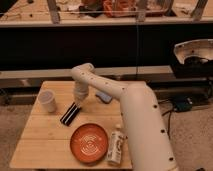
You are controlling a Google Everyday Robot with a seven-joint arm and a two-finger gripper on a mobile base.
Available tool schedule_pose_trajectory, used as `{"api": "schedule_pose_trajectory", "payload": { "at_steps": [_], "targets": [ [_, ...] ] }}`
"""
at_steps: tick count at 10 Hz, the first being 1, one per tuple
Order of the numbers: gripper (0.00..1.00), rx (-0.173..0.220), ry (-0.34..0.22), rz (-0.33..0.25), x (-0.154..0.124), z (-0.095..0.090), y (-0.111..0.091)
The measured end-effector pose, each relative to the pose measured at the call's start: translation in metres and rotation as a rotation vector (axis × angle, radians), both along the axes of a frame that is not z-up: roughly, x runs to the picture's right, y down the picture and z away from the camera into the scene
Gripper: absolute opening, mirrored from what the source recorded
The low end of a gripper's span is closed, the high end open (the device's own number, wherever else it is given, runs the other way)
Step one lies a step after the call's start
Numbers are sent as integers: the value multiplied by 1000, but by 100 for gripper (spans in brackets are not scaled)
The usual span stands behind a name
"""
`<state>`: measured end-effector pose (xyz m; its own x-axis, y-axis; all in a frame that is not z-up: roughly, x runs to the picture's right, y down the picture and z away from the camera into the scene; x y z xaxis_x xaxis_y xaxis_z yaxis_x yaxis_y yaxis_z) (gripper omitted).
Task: Push the eraser across the table
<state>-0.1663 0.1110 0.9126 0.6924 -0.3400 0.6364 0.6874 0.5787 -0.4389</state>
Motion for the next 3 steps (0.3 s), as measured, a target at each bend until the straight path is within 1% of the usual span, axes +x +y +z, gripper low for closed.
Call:
{"api": "schedule_pose_trajectory", "payload": {
  "at_steps": [2,3],
  "targets": [
    [2,0,1,-1,0,-1,-1],
    [2,-10,5,-16,-2,0,1]
  ]
}}
